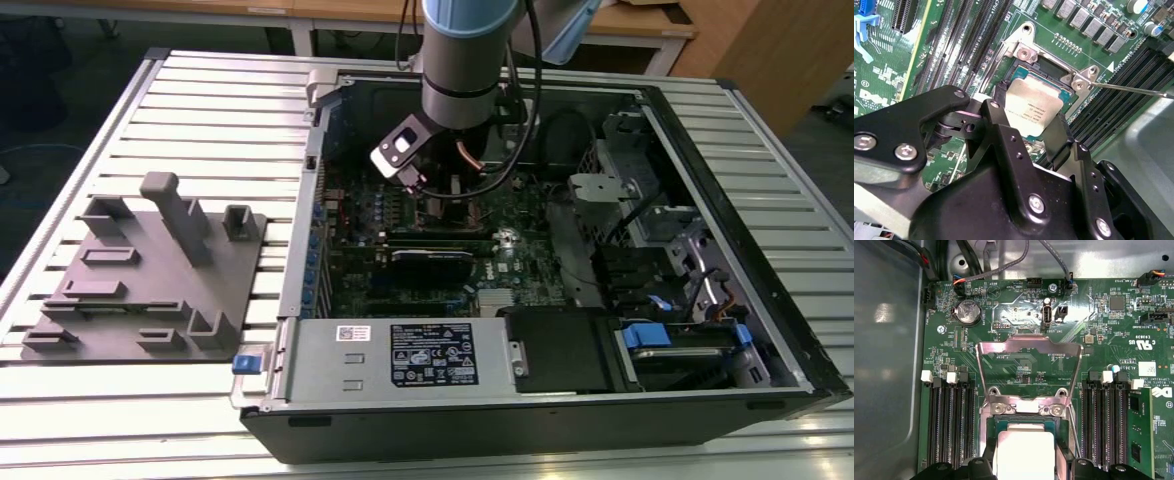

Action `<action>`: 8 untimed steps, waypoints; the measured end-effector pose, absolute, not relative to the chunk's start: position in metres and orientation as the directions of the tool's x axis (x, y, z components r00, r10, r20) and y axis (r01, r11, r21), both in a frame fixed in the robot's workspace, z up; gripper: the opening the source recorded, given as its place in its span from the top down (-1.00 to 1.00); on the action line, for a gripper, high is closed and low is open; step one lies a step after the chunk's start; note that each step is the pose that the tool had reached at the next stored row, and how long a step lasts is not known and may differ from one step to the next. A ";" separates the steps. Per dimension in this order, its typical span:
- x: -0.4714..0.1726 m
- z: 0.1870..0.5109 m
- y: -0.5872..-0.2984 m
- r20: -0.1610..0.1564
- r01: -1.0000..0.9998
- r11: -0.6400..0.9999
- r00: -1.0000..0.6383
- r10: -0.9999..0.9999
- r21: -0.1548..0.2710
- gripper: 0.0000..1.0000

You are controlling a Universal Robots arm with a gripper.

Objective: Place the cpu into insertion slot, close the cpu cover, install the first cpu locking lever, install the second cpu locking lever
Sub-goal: 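Place the cpu into insertion slot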

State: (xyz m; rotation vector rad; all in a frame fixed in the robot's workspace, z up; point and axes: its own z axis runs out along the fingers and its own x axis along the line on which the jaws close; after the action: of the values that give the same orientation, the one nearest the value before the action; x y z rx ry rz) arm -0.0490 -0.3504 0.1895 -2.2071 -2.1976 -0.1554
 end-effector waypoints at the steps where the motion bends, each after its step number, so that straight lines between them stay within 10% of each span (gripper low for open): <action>1: -0.049 0.189 -0.350 0.087 0.999 -0.007 0.002 0.996 0.054 -0.07; 8: -0.049 0.192 -0.350 0.090 0.998 -0.008 0.003 0.996 0.055 -0.07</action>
State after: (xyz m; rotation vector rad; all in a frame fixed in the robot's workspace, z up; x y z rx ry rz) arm -0.0486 -0.3496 0.1918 -2.2076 -2.1947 -0.1607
